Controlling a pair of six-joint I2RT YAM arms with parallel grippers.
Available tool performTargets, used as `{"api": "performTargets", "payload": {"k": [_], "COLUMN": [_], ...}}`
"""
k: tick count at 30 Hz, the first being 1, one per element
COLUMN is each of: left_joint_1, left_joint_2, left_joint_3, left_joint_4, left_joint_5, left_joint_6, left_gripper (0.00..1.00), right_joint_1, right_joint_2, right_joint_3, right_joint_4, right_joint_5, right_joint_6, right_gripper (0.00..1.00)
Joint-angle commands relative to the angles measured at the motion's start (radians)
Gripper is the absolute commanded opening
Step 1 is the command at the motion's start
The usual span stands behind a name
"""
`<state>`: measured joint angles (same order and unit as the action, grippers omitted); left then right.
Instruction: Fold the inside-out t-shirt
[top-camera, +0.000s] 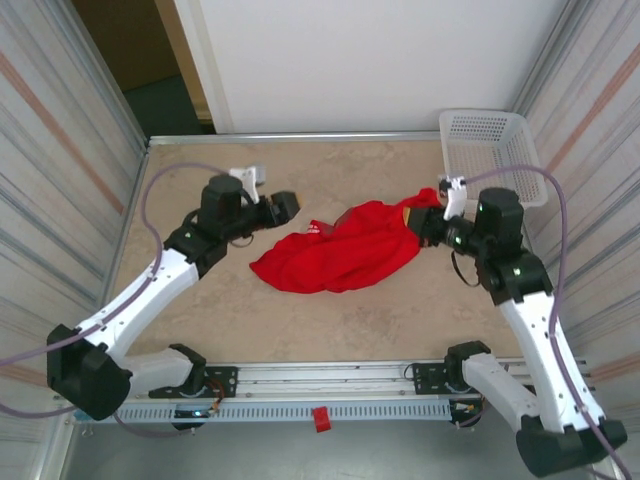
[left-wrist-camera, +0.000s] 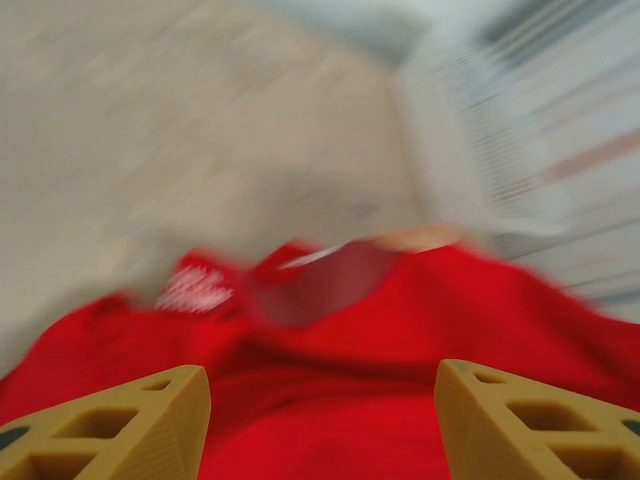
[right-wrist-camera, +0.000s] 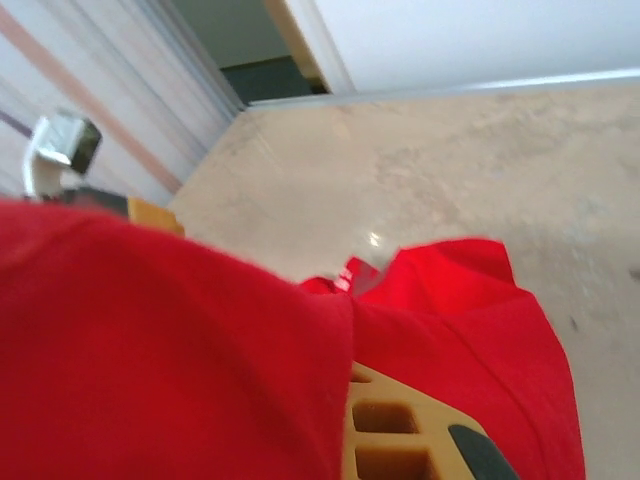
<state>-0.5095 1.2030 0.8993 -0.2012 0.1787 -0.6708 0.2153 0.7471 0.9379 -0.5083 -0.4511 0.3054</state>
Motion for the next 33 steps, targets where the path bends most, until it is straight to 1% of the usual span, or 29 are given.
{"api": "performTargets", "payload": {"k": [1, 3, 7, 11, 15, 16, 17, 18, 19, 20, 23, 26, 29, 31, 33], "left_joint_1": [-0.007, -0.015, -0.026, -0.042, -0.041, -0.038, -0.036, -0.035, -0.032, -0.027, 0.015, 0.089, 0.149, 0.184, 0.208], "left_joint_2": [0.034, 0.087, 0.196, 0.301, 0.436, 0.468, 0.500, 0.520, 0.527, 0.519, 0.407, 0.282, 0.177, 0.133, 0.097], "left_joint_3": [-0.037, -0.041, -0.034, -0.014, 0.033, 0.049, 0.067, 0.093, 0.123, 0.168, 0.298, 0.471, 0.620, 0.695, 0.740], "left_joint_4": [-0.137, -0.178, -0.197, -0.175, -0.160, -0.152, -0.136, -0.135, -0.151, -0.174, -0.209, -0.241, -0.223, -0.212, -0.197], "left_joint_5": [-0.138, -0.188, -0.234, -0.283, -0.300, -0.283, -0.250, -0.231, -0.226, -0.227, -0.225, -0.195, -0.188, -0.172, -0.155], "left_joint_6": [0.062, 0.108, 0.156, 0.190, 0.221, 0.232, 0.251, 0.265, 0.271, 0.287, 0.319, 0.301, 0.273, 0.248, 0.234], "left_gripper": [0.62, 0.62, 0.64, 0.66, 0.67, 0.64, 0.49, 0.24, 0.04, 0.00, 0.00, 0.00, 0.00, 0.00, 0.00], "right_joint_1": [-0.005, -0.004, -0.005, -0.007, -0.007, -0.007, -0.007, -0.007, -0.009, -0.012, -0.040, -0.083, -0.136, -0.168, -0.189], "right_joint_2": [-0.101, -0.158, -0.227, -0.230, -0.206, -0.191, -0.168, -0.139, -0.110, -0.067, 0.101, 0.291, 0.437, 0.501, 0.527], "right_joint_3": [-0.058, -0.072, -0.066, -0.043, 0.001, 0.019, 0.046, 0.077, 0.114, 0.168, 0.406, 0.708, 1.004, 1.136, 1.196], "right_joint_4": [-0.098, -0.138, -0.183, -0.202, -0.186, -0.175, -0.160, -0.141, -0.121, -0.097, -0.025, 0.034, 0.051, 0.047, 0.047], "right_joint_5": [0.111, 0.166, 0.236, 0.244, 0.233, 0.227, 0.219, 0.216, 0.218, 0.221, 0.235, 0.230, 0.227, 0.203, 0.195], "right_joint_6": [0.067, 0.081, 0.086, 0.080, 0.076, 0.071, 0.066, 0.062, 0.057, 0.047, 0.042, 0.063, 0.099, 0.125, 0.140], "right_gripper": [0.00, 0.00, 0.00, 0.00, 0.00, 0.00, 0.00, 0.00, 0.00, 0.00, 0.00, 0.00, 0.00, 0.00, 0.00]}}
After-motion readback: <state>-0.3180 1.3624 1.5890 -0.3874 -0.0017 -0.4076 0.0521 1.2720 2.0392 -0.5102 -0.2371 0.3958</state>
